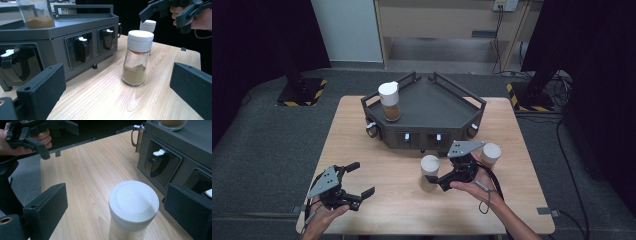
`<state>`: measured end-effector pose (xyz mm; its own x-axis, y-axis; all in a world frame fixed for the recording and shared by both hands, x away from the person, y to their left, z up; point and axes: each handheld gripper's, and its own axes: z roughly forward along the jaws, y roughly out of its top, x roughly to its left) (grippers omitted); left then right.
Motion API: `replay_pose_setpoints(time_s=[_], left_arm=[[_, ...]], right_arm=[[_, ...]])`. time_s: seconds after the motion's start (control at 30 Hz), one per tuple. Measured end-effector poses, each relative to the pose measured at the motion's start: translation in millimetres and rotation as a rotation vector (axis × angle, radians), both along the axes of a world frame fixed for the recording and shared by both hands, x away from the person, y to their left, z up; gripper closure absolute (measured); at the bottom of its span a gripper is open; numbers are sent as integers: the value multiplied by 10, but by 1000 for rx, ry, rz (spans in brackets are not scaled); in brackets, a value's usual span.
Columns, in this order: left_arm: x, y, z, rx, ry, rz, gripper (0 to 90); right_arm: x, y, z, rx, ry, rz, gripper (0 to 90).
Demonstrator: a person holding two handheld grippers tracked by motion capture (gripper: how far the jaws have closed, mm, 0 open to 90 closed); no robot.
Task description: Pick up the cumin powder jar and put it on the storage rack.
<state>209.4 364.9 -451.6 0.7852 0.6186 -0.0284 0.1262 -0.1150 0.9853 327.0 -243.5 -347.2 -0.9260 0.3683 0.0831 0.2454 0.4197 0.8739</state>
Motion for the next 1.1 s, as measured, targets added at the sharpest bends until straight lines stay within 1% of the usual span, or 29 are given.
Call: replay_pose_setpoints(time_s=[0.27,0.47,0.77,0.93,1.0,1.1], left_arm=[[6,-2,1,2,4,-4,0],[8,-3,0,2,5,-5,0],[8,-3,2,3,5,-5,0],[8,-3,2,3,6,-5,0],[8,-3,2,3,5,-6,0],[9,-3,2,3,6,-6,0]], right_arm=[[96,89,-106,-3,24,-5,65],[108,115,-152,10,23,-20,70],[120,170,-195,-21,15,-36,77],[122,205,-229,-32,14,-39,102],[116,233,-247,-45,7,-43,113],[124,257,-274,-52,10,-44,134]])
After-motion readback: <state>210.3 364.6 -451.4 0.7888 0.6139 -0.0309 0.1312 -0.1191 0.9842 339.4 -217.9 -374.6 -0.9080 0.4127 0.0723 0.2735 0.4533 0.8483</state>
